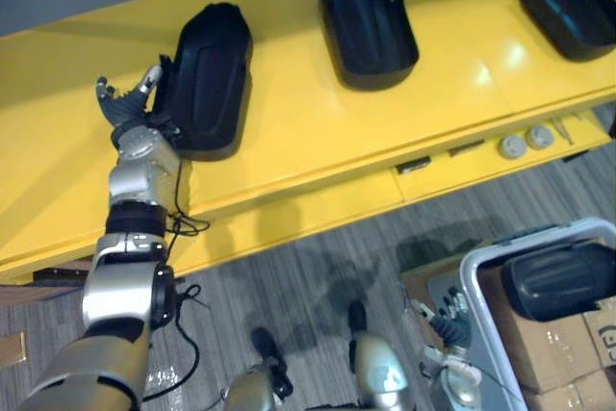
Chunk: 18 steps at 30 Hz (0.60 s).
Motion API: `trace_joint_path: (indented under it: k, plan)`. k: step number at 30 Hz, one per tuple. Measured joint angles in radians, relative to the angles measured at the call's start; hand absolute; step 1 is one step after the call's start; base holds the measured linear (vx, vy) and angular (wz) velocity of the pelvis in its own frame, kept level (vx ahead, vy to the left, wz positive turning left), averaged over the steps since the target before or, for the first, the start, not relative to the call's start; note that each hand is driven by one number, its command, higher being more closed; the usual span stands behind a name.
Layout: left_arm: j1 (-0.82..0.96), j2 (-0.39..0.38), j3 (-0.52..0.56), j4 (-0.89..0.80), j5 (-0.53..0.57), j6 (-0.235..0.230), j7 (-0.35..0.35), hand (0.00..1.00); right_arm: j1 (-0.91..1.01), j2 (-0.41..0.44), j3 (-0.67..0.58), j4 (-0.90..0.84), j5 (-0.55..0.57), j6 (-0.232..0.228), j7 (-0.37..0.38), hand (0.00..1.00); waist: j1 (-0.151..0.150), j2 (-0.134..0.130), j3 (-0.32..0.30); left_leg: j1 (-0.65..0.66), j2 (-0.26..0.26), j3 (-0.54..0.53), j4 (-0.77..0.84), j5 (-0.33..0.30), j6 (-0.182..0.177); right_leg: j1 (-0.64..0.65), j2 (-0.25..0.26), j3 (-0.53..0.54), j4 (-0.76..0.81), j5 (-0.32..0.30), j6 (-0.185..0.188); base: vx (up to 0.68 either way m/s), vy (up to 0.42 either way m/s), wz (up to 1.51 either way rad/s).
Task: Walk over and take plastic housings, then place them on the shelf
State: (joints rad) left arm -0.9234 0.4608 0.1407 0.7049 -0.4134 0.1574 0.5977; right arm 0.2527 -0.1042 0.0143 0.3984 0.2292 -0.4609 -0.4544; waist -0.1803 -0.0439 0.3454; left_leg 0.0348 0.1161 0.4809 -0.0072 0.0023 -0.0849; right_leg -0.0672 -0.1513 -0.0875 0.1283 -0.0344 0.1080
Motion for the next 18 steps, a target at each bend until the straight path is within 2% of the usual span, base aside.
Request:
trace_joint_path:
  k: [2, 5, 7, 8, 11, 13, 15, 18]
  plan:
    - [0.076, 0.0, 0.0, -0.062, 0.015, -0.002, 0.0, 0.0, 0.007, 0.006, -0.044, -0.084, -0.035, -0.016, -0.062, 0.0, -0.001, 0.002, -0.033, 0.003, -0.004, -0.005, -0.001, 0.0, 0.0, 0.016, -0.003, -0.007, -0.02, 0.003, 0.002, 0.07, 0.0, 0.08]
    - [0.223, 0.001, 0.005, -0.164, 0.095, -0.008, 0.0, 0.0, 0.01, 0.011, -0.12, -0.263, -0.131, -0.043, -0.167, 0.0, 0.004, 0.005, -0.075, 0.033, -0.006, -0.022, -0.001, 0.0, 0.0, 0.074, -0.004, -0.034, -0.05, 0.004, 0.003, 0.06, -0.002, 0.21]
    - [0.311, 0.001, 0.022, -0.241, 0.135, -0.019, 0.01, 0.0, 0.007, 0.01, -0.165, -0.391, -0.185, -0.067, -0.205, 0.0, 0.005, 0.014, -0.099, 0.038, -0.006, -0.053, -0.005, 0.0, 0.0, 0.1, -0.003, -0.061, -0.06, 0.004, 0.003, 0.04, -0.012, 0.36]
    - [0.382, 0.0, 0.057, -0.336, 0.166, -0.039, 0.01, 0.0, 0.003, 0.008, -0.195, -0.49, -0.213, -0.089, -0.213, 0.0, 0.007, 0.021, -0.112, 0.034, -0.006, -0.064, -0.008, 0.0, 0.0, 0.105, -0.002, -0.08, -0.062, 0.004, 0.003, 0.02, 0.001, 0.32]
    - [0.538, -0.02, 0.161, -0.537, 0.233, -0.113, 0.011, 0.0, -0.034, -0.013, -0.238, -0.673, -0.227, -0.115, -0.203, 0.0, 0.032, 0.032, -0.137, 0.035, -0.01, -0.089, -0.019, 0.0, 0.001, 0.116, -0.003, -0.1, -0.074, 0.005, 0.004, -0.01, 0.004, 0.22]
    - [0.654, -0.081, 0.212, -0.709, 0.238, -0.168, 0.009, 0.0, -0.062, -0.042, -0.251, -0.752, -0.222, -0.123, -0.185, 0.0, 0.055, 0.037, -0.151, 0.035, -0.017, -0.125, -0.02, 0.0, 0.001, 0.144, -0.004, -0.136, -0.09, 0.008, 0.009, -0.03, 0.002, 0.44]
    - [0.784, -0.161, 0.24, -0.848, 0.266, -0.202, 0.009, 0.0, -0.124, -0.066, -0.244, -0.792, -0.2, -0.123, -0.129, 0.0, 0.082, 0.046, -0.164, 0.033, -0.027, -0.159, -0.02, 0.0, 0.002, 0.168, -0.007, -0.161, -0.108, 0.012, 0.013, -0.04, 0.001, 0.34]
    - [0.904, -0.244, 0.255, -0.893, 0.26, -0.285, 0.01, 0.0, -0.22, -0.093, -0.18, -0.791, -0.152, -0.112, -0.017, 0.0, 0.126, 0.06, -0.172, 0.027, -0.037, -0.186, -0.02, 0.002, 0.007, 0.183, -0.008, -0.188, -0.128, 0.02, 0.014, -0.08, 0.008, 0.31]
